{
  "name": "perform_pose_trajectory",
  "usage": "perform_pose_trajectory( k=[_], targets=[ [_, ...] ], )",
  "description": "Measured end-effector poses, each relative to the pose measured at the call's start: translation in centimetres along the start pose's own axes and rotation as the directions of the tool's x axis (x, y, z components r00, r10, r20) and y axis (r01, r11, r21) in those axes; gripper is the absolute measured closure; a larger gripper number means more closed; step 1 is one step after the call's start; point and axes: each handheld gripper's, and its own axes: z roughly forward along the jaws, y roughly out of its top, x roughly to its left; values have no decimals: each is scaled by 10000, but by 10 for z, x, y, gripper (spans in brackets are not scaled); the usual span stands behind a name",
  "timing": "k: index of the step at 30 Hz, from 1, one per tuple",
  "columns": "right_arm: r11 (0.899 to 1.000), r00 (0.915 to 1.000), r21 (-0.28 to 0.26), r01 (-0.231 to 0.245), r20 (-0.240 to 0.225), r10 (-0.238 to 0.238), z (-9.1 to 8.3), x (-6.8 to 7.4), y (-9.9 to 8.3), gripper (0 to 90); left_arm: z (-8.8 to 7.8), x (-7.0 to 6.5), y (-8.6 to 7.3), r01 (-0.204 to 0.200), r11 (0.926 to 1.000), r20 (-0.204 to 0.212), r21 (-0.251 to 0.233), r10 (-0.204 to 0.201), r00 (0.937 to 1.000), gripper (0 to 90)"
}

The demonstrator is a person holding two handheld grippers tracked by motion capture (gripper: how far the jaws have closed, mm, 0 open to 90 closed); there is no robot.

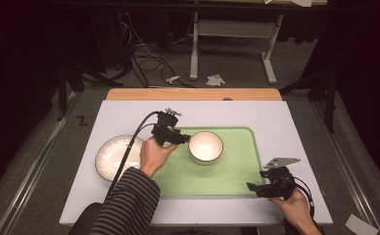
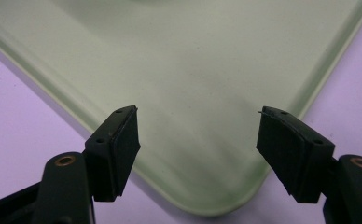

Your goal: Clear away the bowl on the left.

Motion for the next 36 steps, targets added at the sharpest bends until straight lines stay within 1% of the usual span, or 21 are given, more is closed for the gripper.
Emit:
perform_pose_trajectory(
  k=[2,4,6,9,14,17,18,20,22,25,26,28,31,33,36],
  targets=[
    [10000,10000,13,27,-10,-27,0,0,0,310,-5,2,-1,29,10000,-14,-44,-29,10000,495],
    [10000,10000,44,-15,-15,15,0,1,0,310,-10,5,-3,77,9999,-101,-97,-78,9999,495],
    [10000,10000,49,39,-2,-39,0,1,0,311,-15,7,-5,75,9999,-172,-153,-78,9998,498],
    [10000,10000,11,1,-19,-1,1,0,0,311,-22,8,-5,46,9995,-177,-308,-51,9998,498],
    [10000,10000,54,38,9,-38,0,1,0,311,-32,12,-10,116,9989,-176,-465,-125,9998,497],
    [10000,10000,57,45,18,-45,1,1,0,311,-37,14,-14,261,9978,-101,-605,-268,9996,497],
    [10000,10000,47,19,0,-19,1,0,0,311,-40,14,-16,253,9977,-81,-636,-259,9996,496],
    [10000,10000,15,-13,-12,13,1,0,0,311,-46,12,-18,55,9978,-241,-654,-71,9997,494],
    [10000,10000,46,-56,-18,56,1,0,0,310,-52,9,-20,-32,9973,-247,-737,14,9997,493],
    [10000,10000,55,29,23,-29,0,1,0,310,-61,7,-22,-128,9960,-316,-881,101,9995,491],
    [10000,10000,32,-28,15,28,0,1,0,310,-63,7,-23,-143,9957,-318,-911,114,9994,491],
    [10000,10000,46,34,29,-35,1,1,0,310,-69,8,-25,-187,9950,-371,-983,151,9992,490],
    [10000,10000,19,-8,10,8,1,0,0,310,-75,9,-27,-100,9934,-315,-1146,64,9995,491],
    [10000,10000,43,-11,18,11,1,0,0,310,-78,13,-30,49,9928,-157,-1197,-68,9999,489],
    [10000,10000,63,-14,30,14,0,1,0,310,-82,17,-37,170,9916,-176,-1283,-194,9997,488]
  ],
)
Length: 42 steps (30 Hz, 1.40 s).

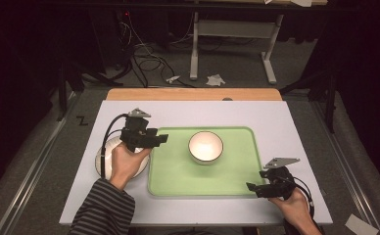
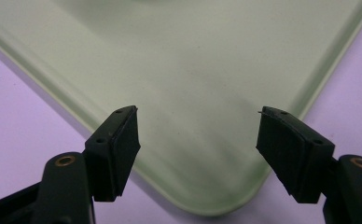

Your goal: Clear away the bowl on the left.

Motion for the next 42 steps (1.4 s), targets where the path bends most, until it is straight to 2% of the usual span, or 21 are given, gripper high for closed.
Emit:
perform_pose_trajectory(
  k=[7,13,19,21,26,35,39,41,42],
  targets=[
    [10000,10000,-25,-11,4,11,1,0,0,310,-19,-1,-6,-52,9994,-84,-354,49,10000,487],
    [10000,10000,15,26,-17,-26,1,0,1,309,-31,-3,-12,-239,9989,-118,-400,235,9997,481],
    [10000,10000,-23,-4,21,4,1,0,0,309,-38,5,-24,66,9989,-107,-473,-72,9999,478],
    [10000,10000,-35,21,41,-21,1,0,1,309,-41,4,-27,-22,9988,-242,-479,10,9997,476],
    [10000,10000,20,-29,-6,29,1,0,1,309,-53,0,-33,-92,9972,-238,-737,74,9997,477],
    [10000,10000,4,-25,9,25,1,-1,1,309,-58,-14,-45,-660,9944,-185,-831,646,9977,477],
    [10000,10000,-10,22,20,-22,1,-1,1,309,-57,-19,-50,-696,9936,-107,-891,689,9976,477],
    [10000,10000,-19,47,29,-47,1,0,1,309,-54,-17,-55,-396,9951,286,-903,423,9987,479],
    [10000,10000,-31,-4,52,4,1,0,1,309,-52,-16,-58,-352,9957,221,-854,372,9991,478]
  ],
)
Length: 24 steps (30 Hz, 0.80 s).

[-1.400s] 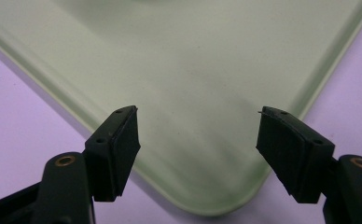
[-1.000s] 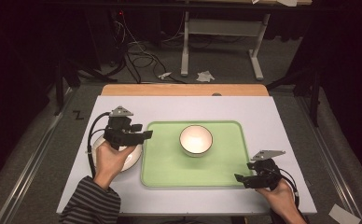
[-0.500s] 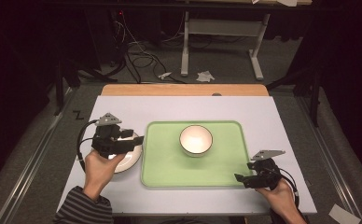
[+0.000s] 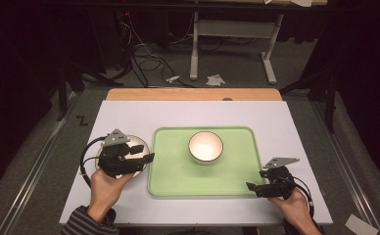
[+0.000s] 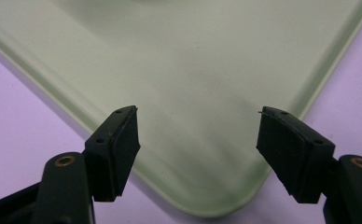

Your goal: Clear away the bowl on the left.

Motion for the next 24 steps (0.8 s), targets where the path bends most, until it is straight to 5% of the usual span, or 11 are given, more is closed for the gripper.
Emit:
perform_pose_trajectory(
  k=[4,12,24],
  targets=[
    [10000,10000,54,-13,-40,13,0,-1,0,309,2,-4,-9,-218,9998,-246,25,218,9995,473],
    [10000,10000,46,14,-9,-14,0,0,0,309,-3,-17,-13,-392,9984,126,-398,398,9991,471],
    [10000,10000,14,-19,-2,19,0,-1,0,309,19,-42,-14,-1089,9940,667,-92,1093,9918,460]
  ],
)
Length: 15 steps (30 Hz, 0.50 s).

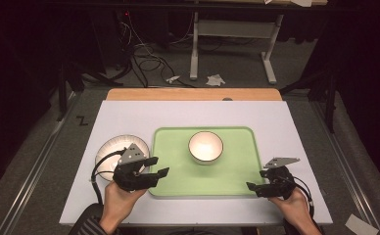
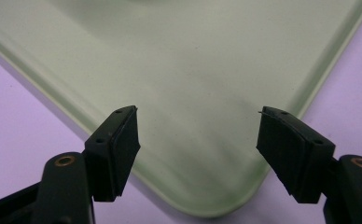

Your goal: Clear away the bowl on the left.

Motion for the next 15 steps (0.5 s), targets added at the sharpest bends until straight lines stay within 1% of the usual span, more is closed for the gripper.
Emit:
perform_pose_trajectory(
  k=[3,4,8,15],
  targets=[
    [10000,10000,-1,14,0,-14,0,0,0,309,6,-4,0,-28,10000,190,72,27,9998,459],
    [10000,10000,1,-17,17,17,0,0,0,308,9,-5,-1,-61,9998,272,174,56,9996,458],
    [10000,10000,-2,7,9,-7,0,0,0,309,17,-8,-1,-198,9989,320,415,185,9993,459],
    [10000,10000,-18,14,38,-14,0,0,0,309,31,-11,-2,-277,9971,467,703,244,9986,458]
  ],
)
